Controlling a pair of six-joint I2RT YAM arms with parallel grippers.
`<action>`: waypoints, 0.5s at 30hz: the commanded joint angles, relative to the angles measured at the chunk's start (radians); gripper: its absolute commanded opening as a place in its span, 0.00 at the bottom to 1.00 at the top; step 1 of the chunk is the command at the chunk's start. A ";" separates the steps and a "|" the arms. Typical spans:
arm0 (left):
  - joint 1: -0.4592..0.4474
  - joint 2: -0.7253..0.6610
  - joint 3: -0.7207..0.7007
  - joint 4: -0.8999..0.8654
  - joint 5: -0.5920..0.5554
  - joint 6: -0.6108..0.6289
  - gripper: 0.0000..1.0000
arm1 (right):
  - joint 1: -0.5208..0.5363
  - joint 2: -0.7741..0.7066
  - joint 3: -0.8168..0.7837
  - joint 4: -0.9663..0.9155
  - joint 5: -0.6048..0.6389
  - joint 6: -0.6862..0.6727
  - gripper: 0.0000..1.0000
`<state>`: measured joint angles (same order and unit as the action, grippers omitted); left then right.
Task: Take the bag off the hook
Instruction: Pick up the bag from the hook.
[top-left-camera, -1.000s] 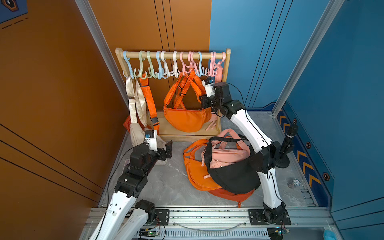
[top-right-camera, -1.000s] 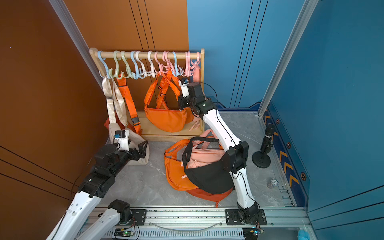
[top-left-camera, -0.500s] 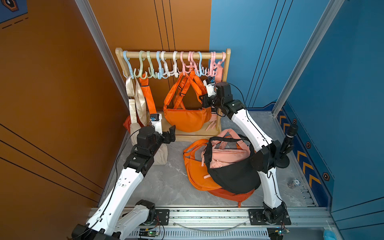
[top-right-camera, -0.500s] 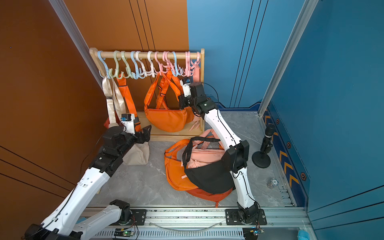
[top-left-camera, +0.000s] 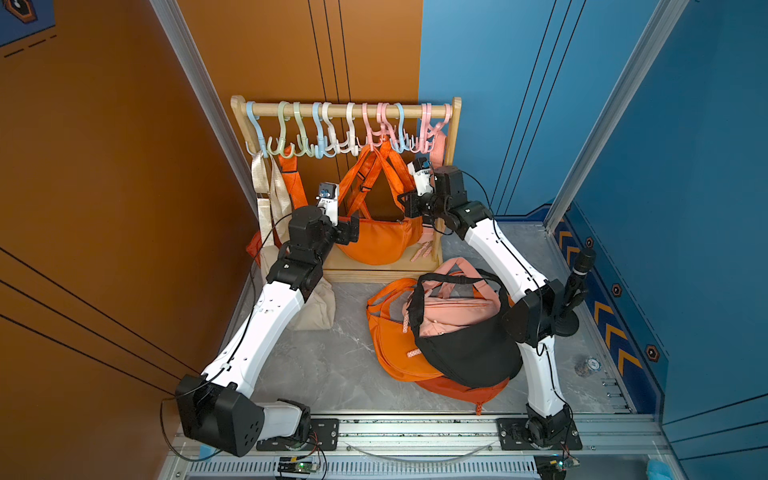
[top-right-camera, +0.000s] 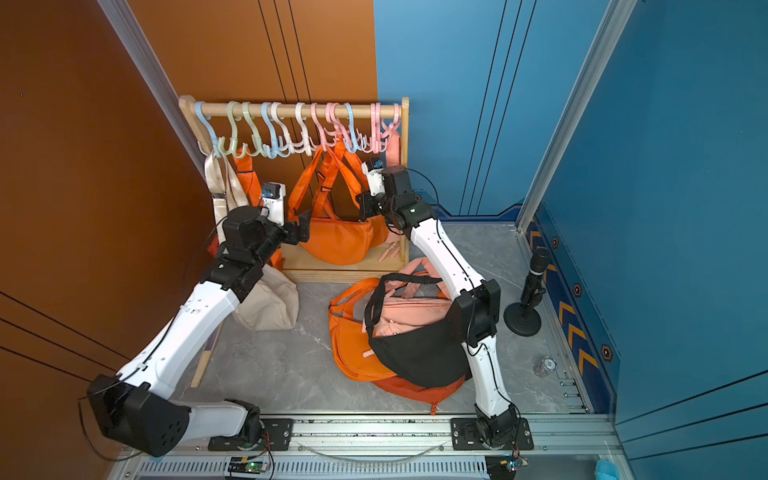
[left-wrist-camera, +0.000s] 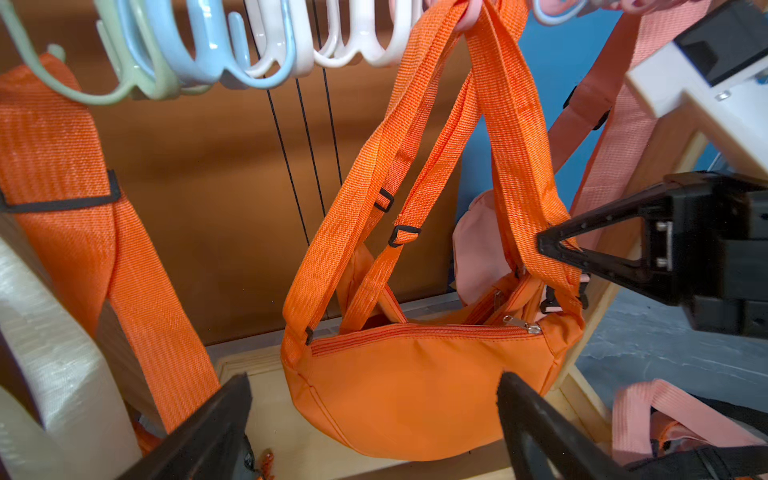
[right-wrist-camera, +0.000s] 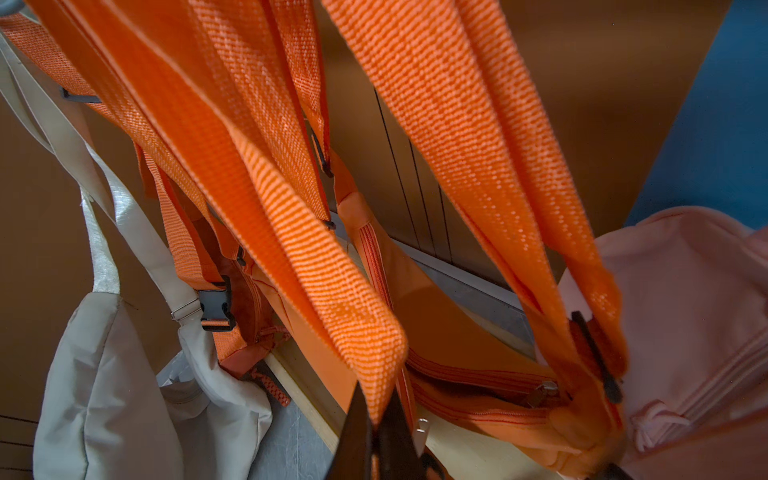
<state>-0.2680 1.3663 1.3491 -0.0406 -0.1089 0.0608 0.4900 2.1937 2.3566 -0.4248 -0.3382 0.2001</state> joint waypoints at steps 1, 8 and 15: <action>0.010 0.063 0.103 -0.002 -0.019 0.069 0.94 | -0.008 -0.050 -0.017 -0.009 -0.023 0.013 0.00; 0.020 0.207 0.249 -0.023 -0.019 0.108 0.95 | -0.011 -0.066 -0.016 -0.025 -0.020 0.004 0.00; 0.047 0.321 0.376 -0.042 -0.025 0.121 0.93 | -0.013 -0.069 -0.017 -0.035 -0.036 -0.003 0.00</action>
<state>-0.2386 1.6638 1.6676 -0.0639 -0.1200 0.1650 0.4831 2.1754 2.3466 -0.4282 -0.3485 0.1997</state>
